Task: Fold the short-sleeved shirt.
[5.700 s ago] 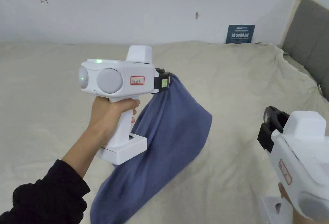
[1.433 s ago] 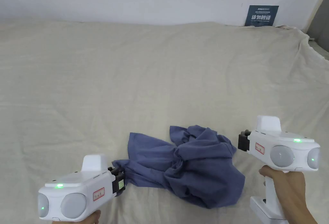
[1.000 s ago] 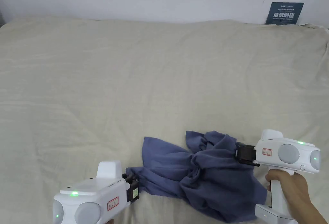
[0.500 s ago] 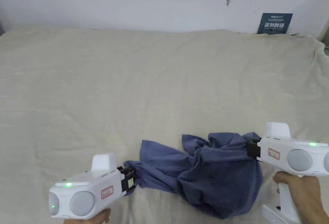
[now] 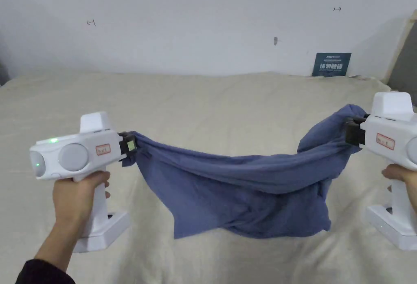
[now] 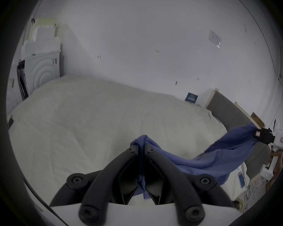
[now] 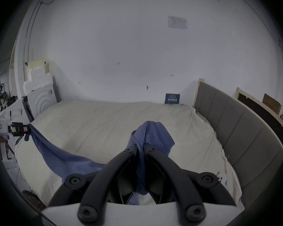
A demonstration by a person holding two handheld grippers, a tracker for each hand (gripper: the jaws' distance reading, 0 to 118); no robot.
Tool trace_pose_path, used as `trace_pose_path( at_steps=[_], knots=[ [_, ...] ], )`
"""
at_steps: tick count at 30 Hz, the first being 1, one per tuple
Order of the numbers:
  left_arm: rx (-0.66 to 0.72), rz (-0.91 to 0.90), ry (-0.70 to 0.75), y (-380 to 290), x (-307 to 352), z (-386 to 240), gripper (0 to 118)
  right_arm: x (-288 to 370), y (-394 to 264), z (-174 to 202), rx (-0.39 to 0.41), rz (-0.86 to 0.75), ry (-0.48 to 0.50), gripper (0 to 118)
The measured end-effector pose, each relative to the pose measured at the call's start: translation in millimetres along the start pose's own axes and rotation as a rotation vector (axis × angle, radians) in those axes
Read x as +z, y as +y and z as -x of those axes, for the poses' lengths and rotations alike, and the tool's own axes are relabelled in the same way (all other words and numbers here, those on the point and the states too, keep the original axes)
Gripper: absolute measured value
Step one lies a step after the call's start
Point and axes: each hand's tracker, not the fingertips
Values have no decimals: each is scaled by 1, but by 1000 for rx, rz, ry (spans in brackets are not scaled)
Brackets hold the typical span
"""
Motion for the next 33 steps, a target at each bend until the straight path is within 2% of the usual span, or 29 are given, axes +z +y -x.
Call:
trace_pose_path(
  at_steps=[6,12,20,26,33],
  knots=[
    [-65,-84,46,75,-6,-16,4,-21,50,0,-17,-46,-38,5],
    [-135,-161,86,143,-18,-37,4,-46,99,3,9,-93,-66,5],
    [-228,-223,140,193,-44,-51,4,-86,137,6,-5,-136,-75,5],
    [-269,-211,158,176,-77,-40,4,-123,120,8,-3,-110,-63,5],
    [-247,-120,121,96,-105,-14,4,-152,42,9,-32,-5,-59,5]
  ],
)
